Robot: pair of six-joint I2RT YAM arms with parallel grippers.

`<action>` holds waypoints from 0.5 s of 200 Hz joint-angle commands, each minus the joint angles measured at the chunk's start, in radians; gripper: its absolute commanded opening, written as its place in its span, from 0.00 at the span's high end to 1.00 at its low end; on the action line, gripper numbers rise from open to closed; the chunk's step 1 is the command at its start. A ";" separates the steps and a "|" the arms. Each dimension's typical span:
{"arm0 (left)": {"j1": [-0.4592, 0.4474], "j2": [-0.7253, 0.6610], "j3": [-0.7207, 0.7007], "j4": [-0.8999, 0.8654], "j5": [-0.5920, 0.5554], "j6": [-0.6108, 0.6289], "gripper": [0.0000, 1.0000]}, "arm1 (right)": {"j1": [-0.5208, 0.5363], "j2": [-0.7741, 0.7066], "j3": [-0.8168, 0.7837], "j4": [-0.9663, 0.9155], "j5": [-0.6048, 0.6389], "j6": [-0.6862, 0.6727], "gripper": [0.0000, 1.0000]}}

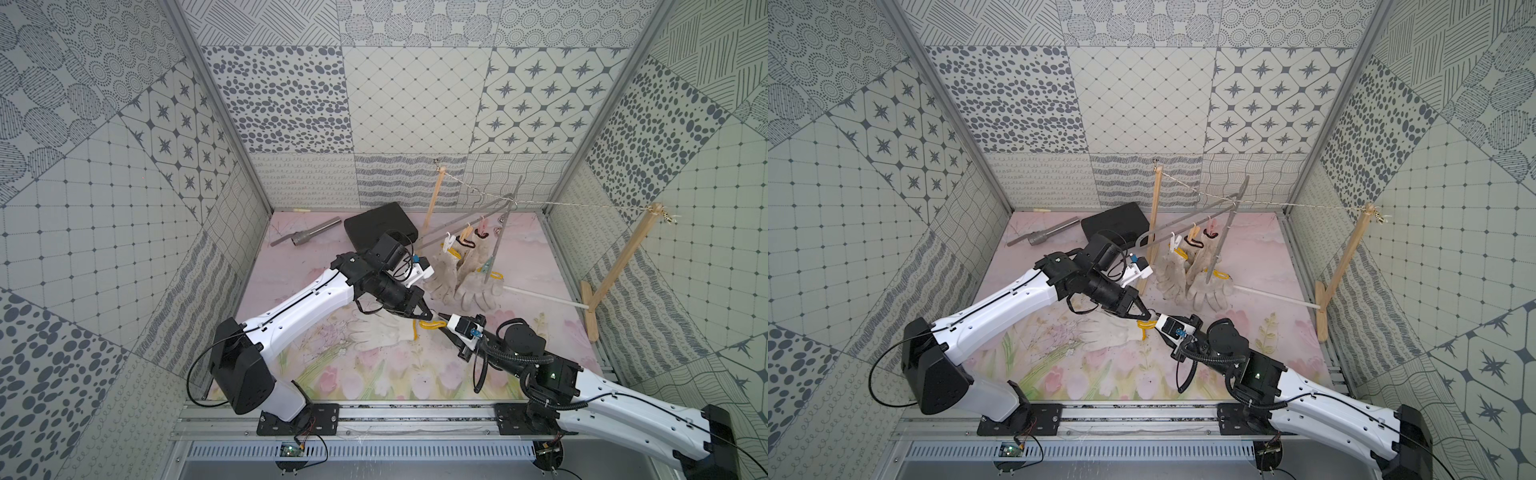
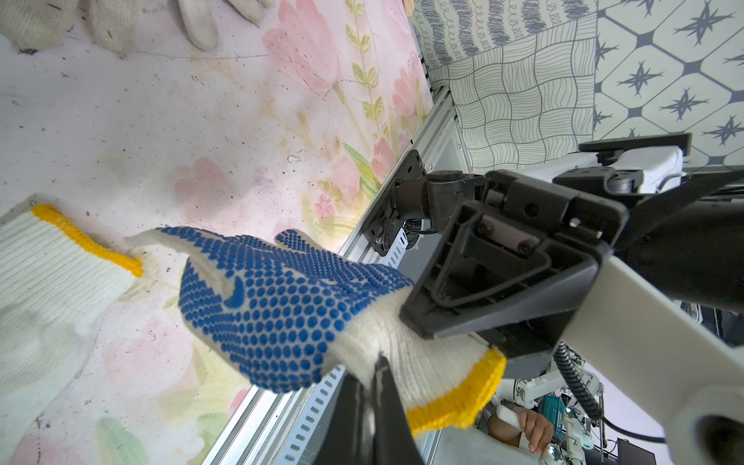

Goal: Clip the gloves onto a hanger to dry
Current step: Pick up the glove from the center of the board.

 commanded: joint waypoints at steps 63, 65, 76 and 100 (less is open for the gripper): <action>-0.002 0.015 0.016 -0.022 0.023 0.023 1.00 | 0.004 -0.018 0.005 0.064 -0.080 -0.006 0.83; -0.002 0.015 0.015 -0.022 0.024 0.022 1.00 | 0.004 -0.017 0.006 0.063 -0.079 -0.006 0.84; -0.002 0.015 0.016 -0.020 0.023 0.022 1.00 | 0.004 -0.017 0.004 0.062 -0.078 -0.006 0.91; -0.001 0.015 0.018 -0.018 -0.001 0.013 0.89 | 0.004 -0.030 -0.002 0.060 -0.074 -0.004 1.00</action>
